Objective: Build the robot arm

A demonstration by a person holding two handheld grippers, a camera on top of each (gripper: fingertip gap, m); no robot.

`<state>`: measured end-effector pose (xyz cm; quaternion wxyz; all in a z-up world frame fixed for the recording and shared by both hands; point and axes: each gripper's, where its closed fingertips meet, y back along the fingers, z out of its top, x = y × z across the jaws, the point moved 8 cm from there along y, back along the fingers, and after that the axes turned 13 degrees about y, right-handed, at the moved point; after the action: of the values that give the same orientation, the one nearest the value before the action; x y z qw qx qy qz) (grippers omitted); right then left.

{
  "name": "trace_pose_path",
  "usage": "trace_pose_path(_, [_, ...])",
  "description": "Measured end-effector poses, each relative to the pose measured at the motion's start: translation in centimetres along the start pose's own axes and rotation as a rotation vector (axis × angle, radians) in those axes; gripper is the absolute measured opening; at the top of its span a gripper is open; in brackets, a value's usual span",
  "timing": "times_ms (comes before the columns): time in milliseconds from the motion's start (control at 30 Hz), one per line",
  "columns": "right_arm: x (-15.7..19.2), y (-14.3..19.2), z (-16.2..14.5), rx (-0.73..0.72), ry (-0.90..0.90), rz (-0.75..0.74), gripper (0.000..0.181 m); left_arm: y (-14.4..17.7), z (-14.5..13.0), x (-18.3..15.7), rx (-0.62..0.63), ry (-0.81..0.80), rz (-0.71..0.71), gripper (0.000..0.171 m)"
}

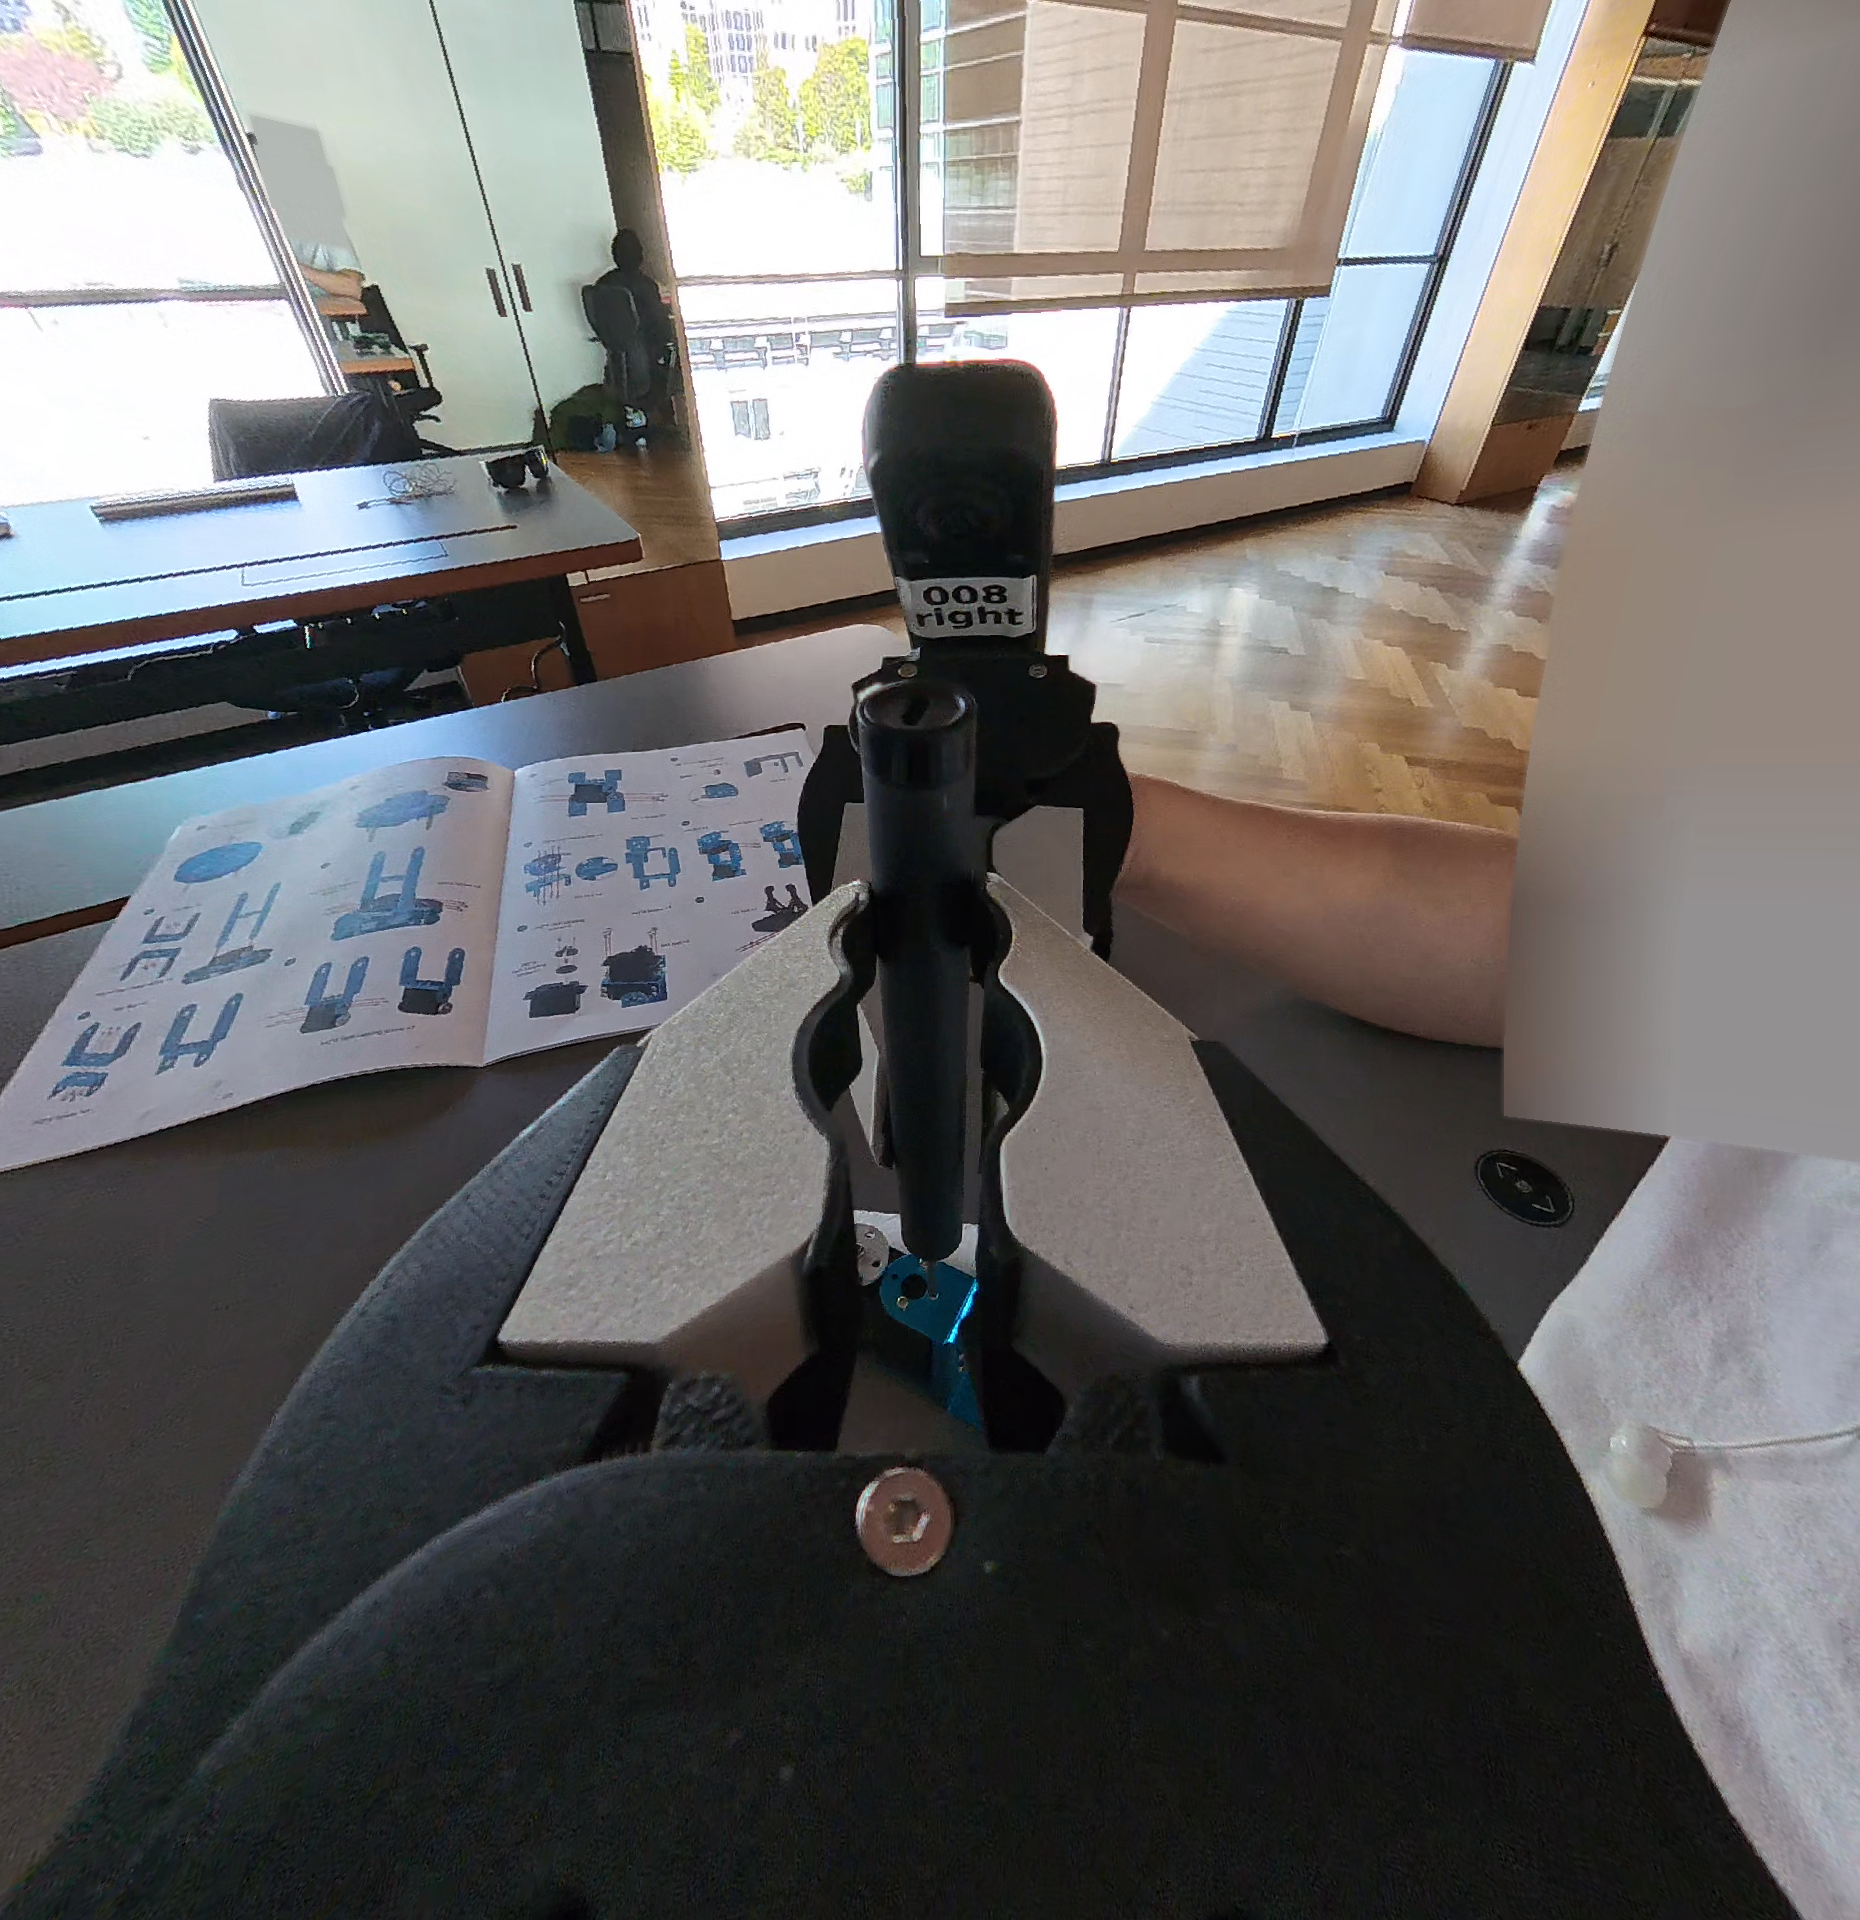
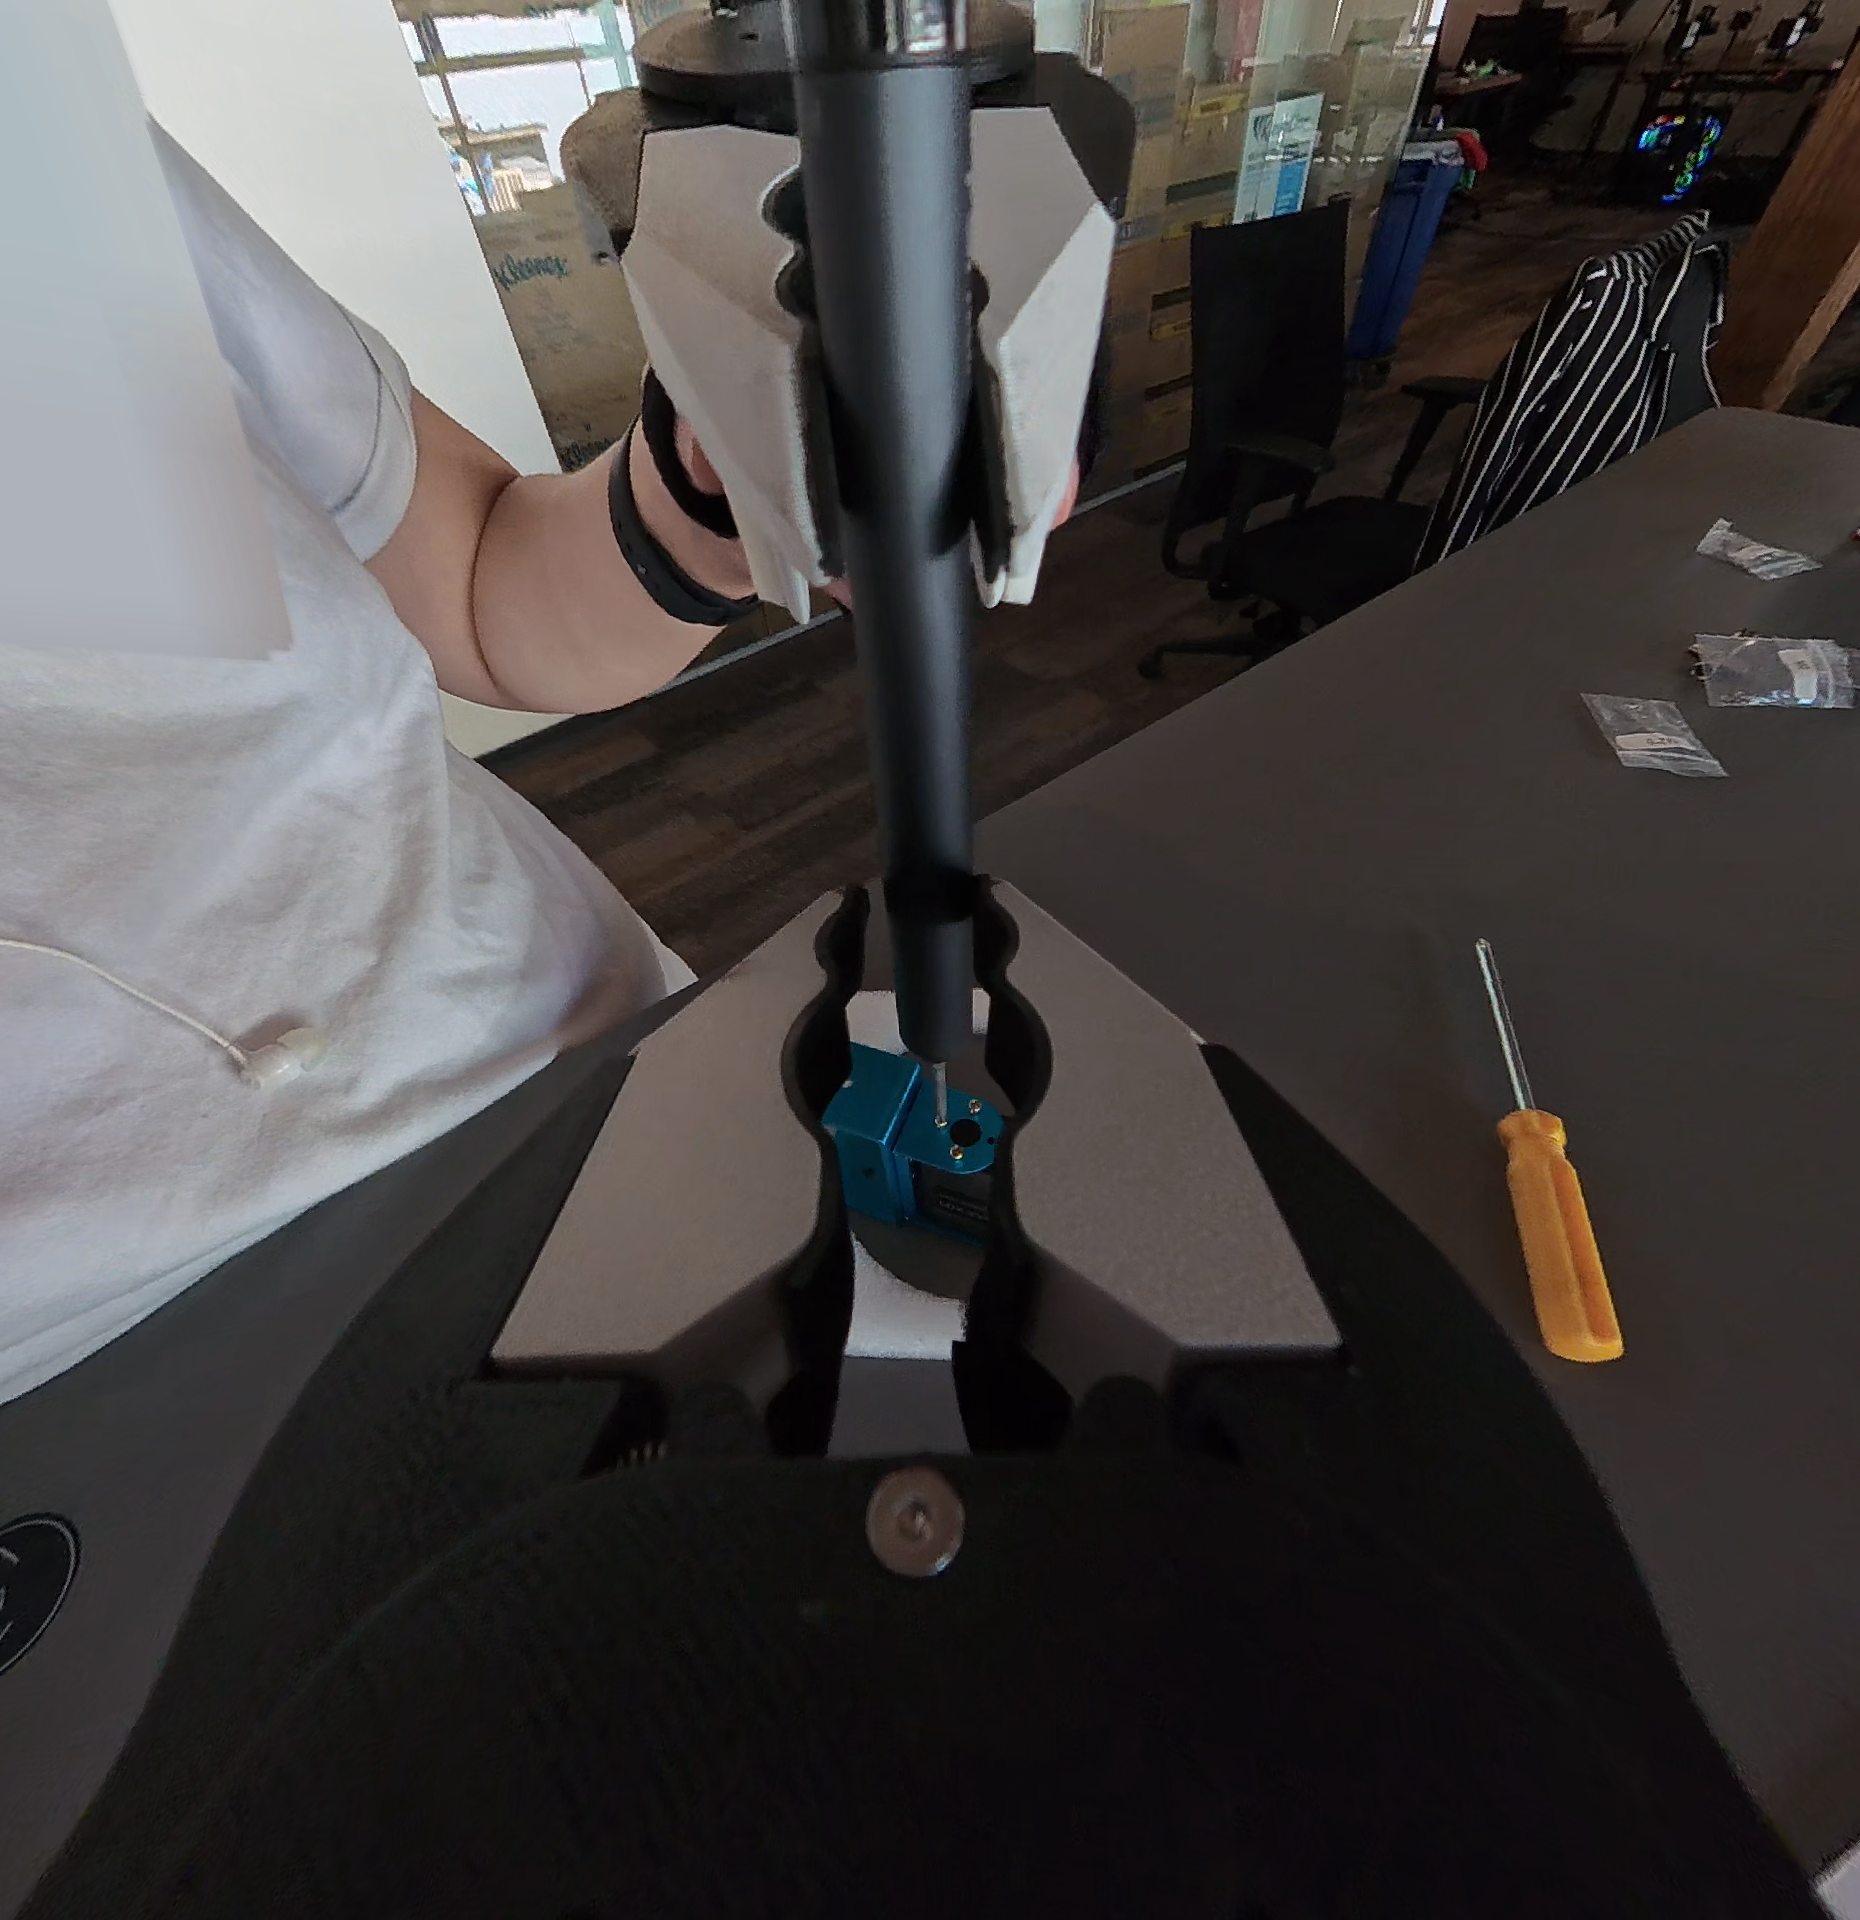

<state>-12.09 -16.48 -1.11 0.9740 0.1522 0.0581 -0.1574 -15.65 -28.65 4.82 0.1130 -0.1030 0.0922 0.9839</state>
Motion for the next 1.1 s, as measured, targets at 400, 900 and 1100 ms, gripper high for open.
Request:
trace_pose_path(400, [-0.17,-0.03,0.41,-0.009,-0.038,-0.017,0.016,0.11,-0.09,-0.04,-0.010,-0.003,0.013,0.016])
trace_pose_path(900, [-0.19,-0.10,0.68,-0.012,-0.037,-0.024,0.017,-0.10,-0.09,-0.04,-0.015,-0.009,0.020,0.016])
trace_pose_path(1100, [0.00,0.11,0.71,0.000,0.004,-0.036,0.016,-0.43,-0.03,-0.17,-0.006,-0.021,0.013,0.016])
